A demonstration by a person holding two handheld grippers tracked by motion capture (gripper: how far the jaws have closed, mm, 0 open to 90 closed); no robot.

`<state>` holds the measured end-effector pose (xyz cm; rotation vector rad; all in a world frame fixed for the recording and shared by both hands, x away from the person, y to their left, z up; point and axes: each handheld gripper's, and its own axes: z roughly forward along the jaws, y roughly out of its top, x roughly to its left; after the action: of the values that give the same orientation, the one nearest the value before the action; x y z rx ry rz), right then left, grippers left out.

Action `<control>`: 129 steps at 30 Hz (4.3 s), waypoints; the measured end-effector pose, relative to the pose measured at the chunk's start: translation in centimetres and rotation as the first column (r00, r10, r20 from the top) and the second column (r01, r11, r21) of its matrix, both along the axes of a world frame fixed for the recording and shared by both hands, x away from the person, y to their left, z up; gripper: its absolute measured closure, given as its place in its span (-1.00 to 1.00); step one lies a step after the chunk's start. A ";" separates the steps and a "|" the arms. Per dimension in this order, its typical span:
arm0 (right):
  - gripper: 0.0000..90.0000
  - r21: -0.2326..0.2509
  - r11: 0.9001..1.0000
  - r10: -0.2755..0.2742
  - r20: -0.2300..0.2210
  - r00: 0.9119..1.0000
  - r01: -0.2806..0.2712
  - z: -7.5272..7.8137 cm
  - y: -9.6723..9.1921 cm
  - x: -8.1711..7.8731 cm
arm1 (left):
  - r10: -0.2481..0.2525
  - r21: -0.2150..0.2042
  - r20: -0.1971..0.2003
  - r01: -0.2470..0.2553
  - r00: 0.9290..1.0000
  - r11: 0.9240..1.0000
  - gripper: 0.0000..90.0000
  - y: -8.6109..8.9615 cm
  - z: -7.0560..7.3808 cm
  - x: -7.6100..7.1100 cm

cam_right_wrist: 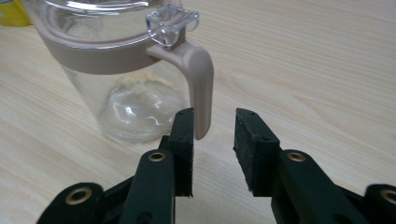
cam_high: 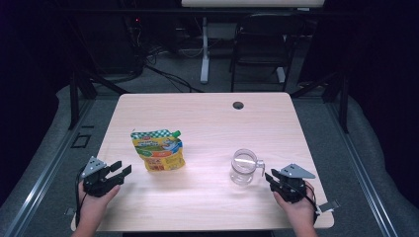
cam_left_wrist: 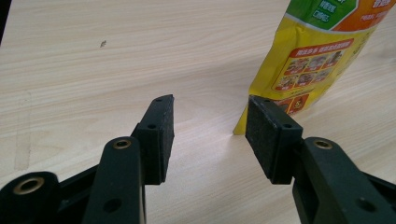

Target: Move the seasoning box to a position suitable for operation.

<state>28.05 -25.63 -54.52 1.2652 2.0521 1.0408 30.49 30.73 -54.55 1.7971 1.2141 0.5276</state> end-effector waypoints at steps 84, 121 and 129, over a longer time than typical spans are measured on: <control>0.60 -0.037 0.981 0.192 0.013 0.981 -0.192 5.1 8.8 -2.2 | -0.251 0.070 0.012 0.250 0.968 0.966 0.21 -6.5 0.6 -1.7; 0.78 0.385 0.923 0.062 -0.182 0.981 0.013 4.2 9.5 -0.5 | -0.305 -0.030 -0.015 0.304 0.952 0.952 0.48 -8.5 1.1 -1.8; 0.91 0.475 0.880 0.098 -0.223 0.970 0.021 3.8 8.6 -0.1 | -0.362 0.016 -0.030 0.362 0.932 0.932 0.49 -11.6 2.1 -1.5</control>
<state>27.90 -17.01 -50.69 1.6682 2.0729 1.5458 28.98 19.17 -52.50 1.9927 0.8639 0.3043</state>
